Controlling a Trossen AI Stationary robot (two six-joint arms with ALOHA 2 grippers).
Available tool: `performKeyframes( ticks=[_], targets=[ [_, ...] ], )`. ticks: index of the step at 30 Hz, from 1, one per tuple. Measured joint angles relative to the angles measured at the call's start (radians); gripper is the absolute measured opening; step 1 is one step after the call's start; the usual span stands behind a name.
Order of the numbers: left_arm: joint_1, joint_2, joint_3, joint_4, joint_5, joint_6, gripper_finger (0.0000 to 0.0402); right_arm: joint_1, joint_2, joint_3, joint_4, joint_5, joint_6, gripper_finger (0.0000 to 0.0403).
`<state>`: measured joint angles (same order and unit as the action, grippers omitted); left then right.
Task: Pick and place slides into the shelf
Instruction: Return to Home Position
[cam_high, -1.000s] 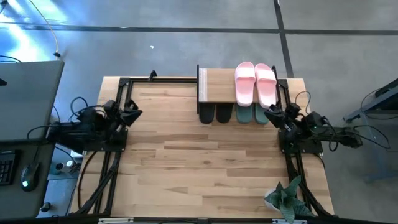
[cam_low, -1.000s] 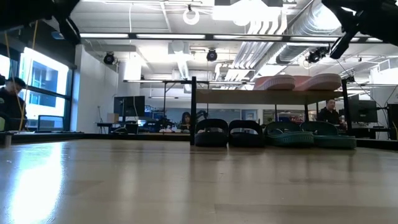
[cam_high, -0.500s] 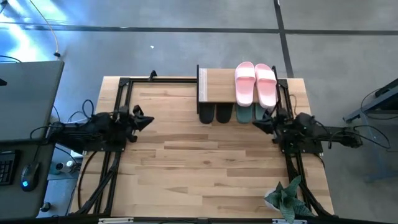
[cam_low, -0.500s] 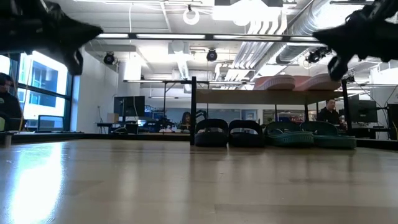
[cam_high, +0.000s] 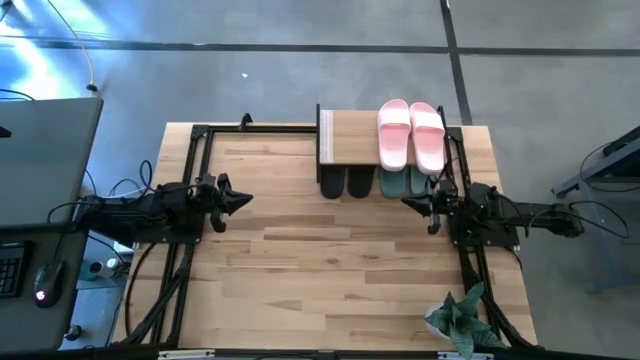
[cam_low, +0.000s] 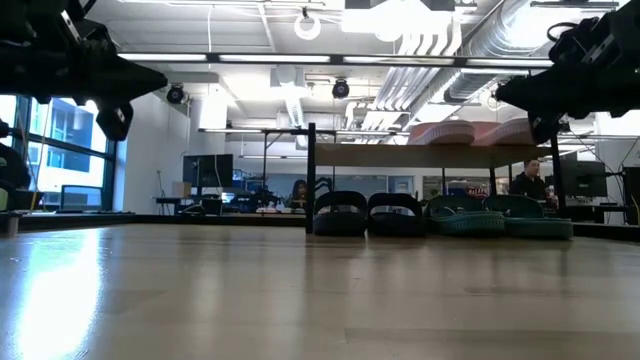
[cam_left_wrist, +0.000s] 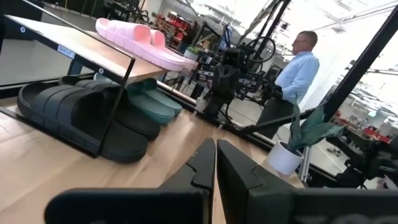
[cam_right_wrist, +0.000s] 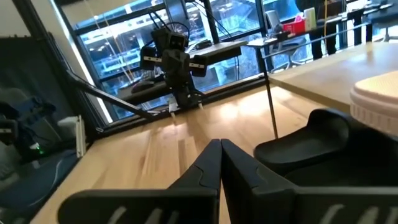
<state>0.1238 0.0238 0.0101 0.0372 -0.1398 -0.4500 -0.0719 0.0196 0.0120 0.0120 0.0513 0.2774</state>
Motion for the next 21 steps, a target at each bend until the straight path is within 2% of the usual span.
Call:
performKeyframes(
  ticks=[21],
  targets=[
    [0.000, 0.000, 0.000, 0.000, 0.000, 0.000, 0.0005, 0.000, 0.000, 0.001, -0.002, 0.001, -0.016, 0.0000]
  ],
)
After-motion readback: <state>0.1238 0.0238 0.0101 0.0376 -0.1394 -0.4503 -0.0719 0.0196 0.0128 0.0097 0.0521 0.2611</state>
